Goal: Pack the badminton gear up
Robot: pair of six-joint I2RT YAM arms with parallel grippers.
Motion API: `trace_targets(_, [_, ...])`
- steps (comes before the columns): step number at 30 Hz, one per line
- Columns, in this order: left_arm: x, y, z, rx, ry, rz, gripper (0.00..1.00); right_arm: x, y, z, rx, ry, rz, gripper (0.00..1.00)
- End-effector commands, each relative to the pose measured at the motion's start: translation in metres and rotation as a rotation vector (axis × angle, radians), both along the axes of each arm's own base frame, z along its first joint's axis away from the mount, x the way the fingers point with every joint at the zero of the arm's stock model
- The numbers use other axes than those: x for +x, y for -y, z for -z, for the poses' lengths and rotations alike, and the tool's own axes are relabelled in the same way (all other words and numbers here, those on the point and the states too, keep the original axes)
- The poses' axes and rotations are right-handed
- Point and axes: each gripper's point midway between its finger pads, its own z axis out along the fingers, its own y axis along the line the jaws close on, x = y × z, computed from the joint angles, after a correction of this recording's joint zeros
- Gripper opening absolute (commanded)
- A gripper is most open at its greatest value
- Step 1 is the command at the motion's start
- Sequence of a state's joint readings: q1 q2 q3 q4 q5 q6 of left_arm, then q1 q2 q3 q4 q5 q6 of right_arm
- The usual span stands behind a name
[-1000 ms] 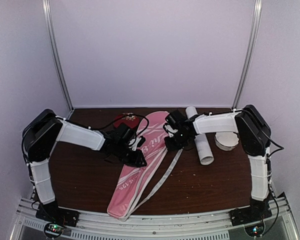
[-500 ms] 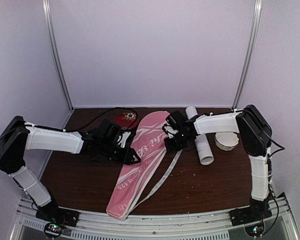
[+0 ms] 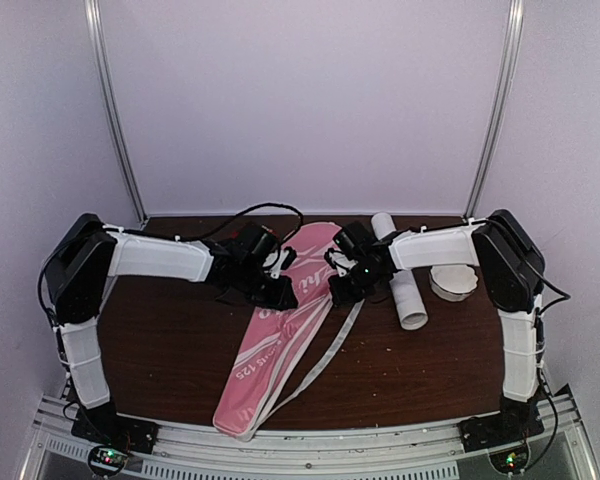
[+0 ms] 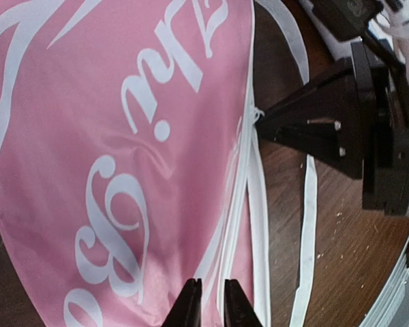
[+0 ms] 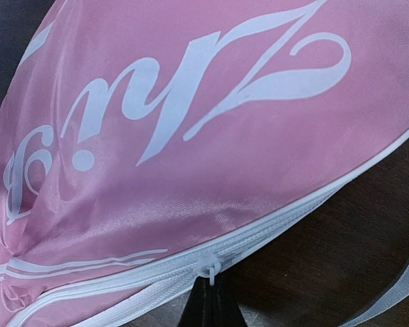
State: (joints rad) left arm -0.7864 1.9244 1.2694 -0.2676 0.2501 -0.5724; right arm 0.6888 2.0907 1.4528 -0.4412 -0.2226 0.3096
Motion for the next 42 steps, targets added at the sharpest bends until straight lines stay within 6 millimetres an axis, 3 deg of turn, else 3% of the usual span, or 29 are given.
trace_targets(1, [0.007,0.009,0.010,-0.006,-0.047,-0.013,0.11,-0.001,-0.003,-0.005,0.012,0.007,-0.024,0.00])
trace_targets(3, [0.011,0.013,0.019,-0.021,-0.075,-0.032,0.08,-0.002,-0.003,-0.007,0.016,0.010,-0.026,0.00])
trace_targets(5, [0.014,0.017,0.025,-0.046,-0.107,-0.054,0.00,-0.005,-0.003,-0.008,0.024,0.008,-0.028,0.00])
trace_targets(12, [0.024,0.015,0.040,-0.037,-0.165,-0.164,0.00,-0.019,-0.007,-0.009,0.033,0.010,-0.039,0.00])
trace_targets(19, [0.032,-0.003,0.051,-0.041,-0.235,-0.296,0.00,-0.063,-0.020,-0.008,0.047,0.000,-0.090,0.00])
trace_targets(25, [0.035,0.008,0.041,-0.114,-0.236,-0.285,0.00,-0.101,-0.032,0.005,0.049,-0.045,-0.135,0.00])
trace_targets(29, [0.036,0.012,0.016,-0.173,-0.165,-0.239,0.01,-0.078,-0.019,0.008,0.005,-0.024,-0.074,0.00])
trace_targets(31, [0.037,0.011,0.004,-0.171,-0.121,-0.213,0.06,-0.064,-0.011,0.006,-0.002,-0.021,-0.046,0.00])
trace_targets(33, [0.037,0.016,0.000,-0.171,-0.114,-0.178,0.08,-0.050,-0.001,0.004,-0.025,-0.009,-0.021,0.00])
trace_targets(38, [0.028,0.029,0.026,-0.092,-0.187,-0.121,0.07,-0.020,0.012,-0.005,-0.075,0.005,0.018,0.00])
trace_targets(42, [0.025,0.025,0.044,-0.029,-0.199,-0.154,0.07,0.001,0.013,-0.013,-0.082,0.011,0.032,0.00])
